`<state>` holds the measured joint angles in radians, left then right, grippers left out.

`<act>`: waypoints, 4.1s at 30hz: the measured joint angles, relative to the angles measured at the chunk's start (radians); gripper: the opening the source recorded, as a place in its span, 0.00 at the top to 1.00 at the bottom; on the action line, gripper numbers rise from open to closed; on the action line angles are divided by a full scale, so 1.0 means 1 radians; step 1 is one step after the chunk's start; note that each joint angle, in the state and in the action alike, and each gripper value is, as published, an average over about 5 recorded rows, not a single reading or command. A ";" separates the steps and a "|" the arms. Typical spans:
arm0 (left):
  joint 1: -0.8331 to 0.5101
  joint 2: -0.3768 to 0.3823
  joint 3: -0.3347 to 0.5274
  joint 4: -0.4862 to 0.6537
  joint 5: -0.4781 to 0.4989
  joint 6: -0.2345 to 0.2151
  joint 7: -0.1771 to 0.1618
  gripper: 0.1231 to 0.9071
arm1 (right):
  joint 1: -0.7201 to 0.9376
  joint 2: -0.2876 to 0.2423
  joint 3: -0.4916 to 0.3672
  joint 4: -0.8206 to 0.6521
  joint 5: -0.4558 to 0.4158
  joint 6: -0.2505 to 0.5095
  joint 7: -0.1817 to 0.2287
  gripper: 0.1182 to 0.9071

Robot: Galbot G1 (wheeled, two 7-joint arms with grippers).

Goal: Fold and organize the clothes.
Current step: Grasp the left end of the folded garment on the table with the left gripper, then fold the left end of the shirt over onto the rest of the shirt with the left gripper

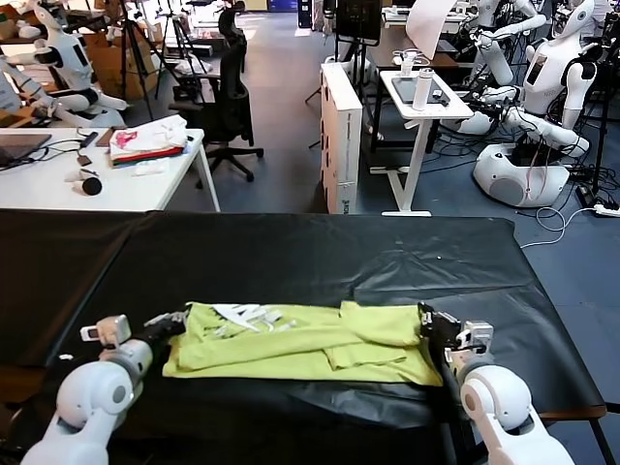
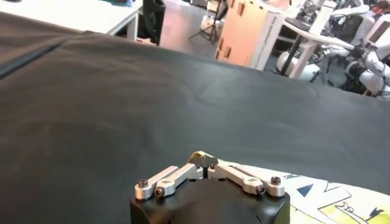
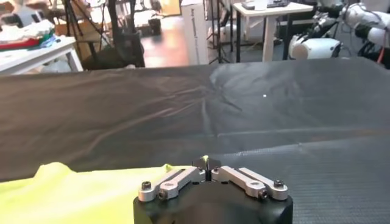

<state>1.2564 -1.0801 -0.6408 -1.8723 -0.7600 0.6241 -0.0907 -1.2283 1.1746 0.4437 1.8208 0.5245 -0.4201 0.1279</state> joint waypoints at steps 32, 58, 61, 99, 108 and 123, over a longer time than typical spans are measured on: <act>0.070 0.131 -0.090 0.016 -0.229 0.090 0.060 0.00 | -0.244 -0.190 0.145 0.164 0.107 0.501 -0.315 0.00; 0.065 0.120 -0.092 0.065 -0.278 0.110 0.148 0.00 | -0.404 -0.189 0.213 0.199 0.088 0.511 -0.338 0.00; 0.074 0.117 -0.092 0.062 -0.278 0.109 0.153 0.00 | -0.403 -0.187 0.212 0.198 0.087 0.511 -0.338 0.00; 0.148 0.102 -0.134 -0.060 -0.112 0.116 0.122 0.93 | -0.350 -0.145 0.158 0.163 0.014 0.502 -0.273 0.00; 0.247 0.124 -0.269 -0.145 -0.004 0.059 0.097 0.93 | -0.335 -0.135 0.137 0.146 0.003 0.502 -0.264 0.00; 0.210 -0.080 -0.102 -0.338 -0.222 0.112 -0.025 0.93 | -0.426 -0.087 0.214 0.203 -0.067 0.510 -0.263 0.00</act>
<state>1.4660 -1.1599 -0.7427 -2.2107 -0.9822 0.7366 -0.1157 -1.6539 1.0877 0.6582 2.0237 0.4577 0.0901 -0.1354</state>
